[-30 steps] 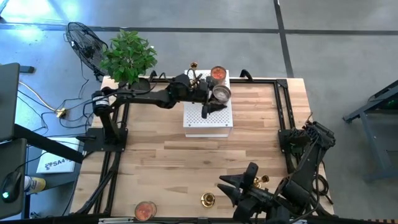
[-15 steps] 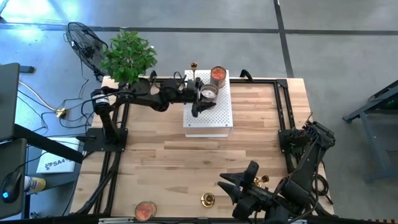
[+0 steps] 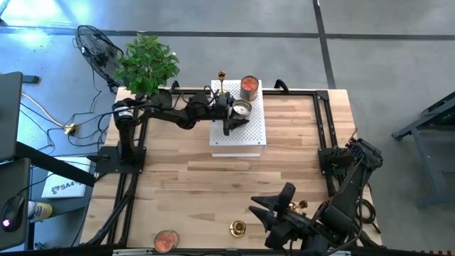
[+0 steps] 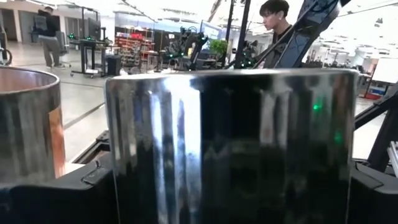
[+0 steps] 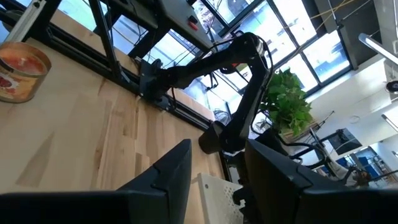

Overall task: Pick & Place candle stick holders
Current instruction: Put the brown scented candle on the shelf

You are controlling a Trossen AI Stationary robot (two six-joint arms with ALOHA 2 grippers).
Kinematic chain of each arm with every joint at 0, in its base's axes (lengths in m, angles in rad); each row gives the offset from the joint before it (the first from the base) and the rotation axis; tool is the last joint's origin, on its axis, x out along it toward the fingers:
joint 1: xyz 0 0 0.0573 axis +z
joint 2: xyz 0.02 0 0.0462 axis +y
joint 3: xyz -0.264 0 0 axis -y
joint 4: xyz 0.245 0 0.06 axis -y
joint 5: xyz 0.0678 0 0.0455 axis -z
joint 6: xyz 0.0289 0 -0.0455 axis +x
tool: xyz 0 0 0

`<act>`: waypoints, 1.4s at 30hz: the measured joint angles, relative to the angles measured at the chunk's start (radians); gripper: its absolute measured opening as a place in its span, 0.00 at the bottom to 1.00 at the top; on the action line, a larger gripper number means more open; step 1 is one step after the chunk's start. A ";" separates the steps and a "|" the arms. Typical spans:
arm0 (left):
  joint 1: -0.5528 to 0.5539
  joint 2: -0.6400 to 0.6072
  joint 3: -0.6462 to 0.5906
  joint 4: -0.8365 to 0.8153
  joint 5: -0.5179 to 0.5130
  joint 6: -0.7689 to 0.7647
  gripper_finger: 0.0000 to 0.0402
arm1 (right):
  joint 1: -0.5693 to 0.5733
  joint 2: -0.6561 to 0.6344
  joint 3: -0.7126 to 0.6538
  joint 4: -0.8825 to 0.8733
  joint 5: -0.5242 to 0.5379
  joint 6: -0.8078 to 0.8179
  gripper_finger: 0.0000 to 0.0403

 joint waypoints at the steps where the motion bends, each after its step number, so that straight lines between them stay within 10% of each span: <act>1: 0.000 0.004 0.000 0.005 0.000 -0.001 0.86 | 0.000 0.000 0.000 0.000 -0.001 0.000 0.36; 42: -0.066 0.005 0.001 0.036 -0.039 0.025 0.96 | -0.026 0.000 0.000 -0.049 -0.047 0.045 0.36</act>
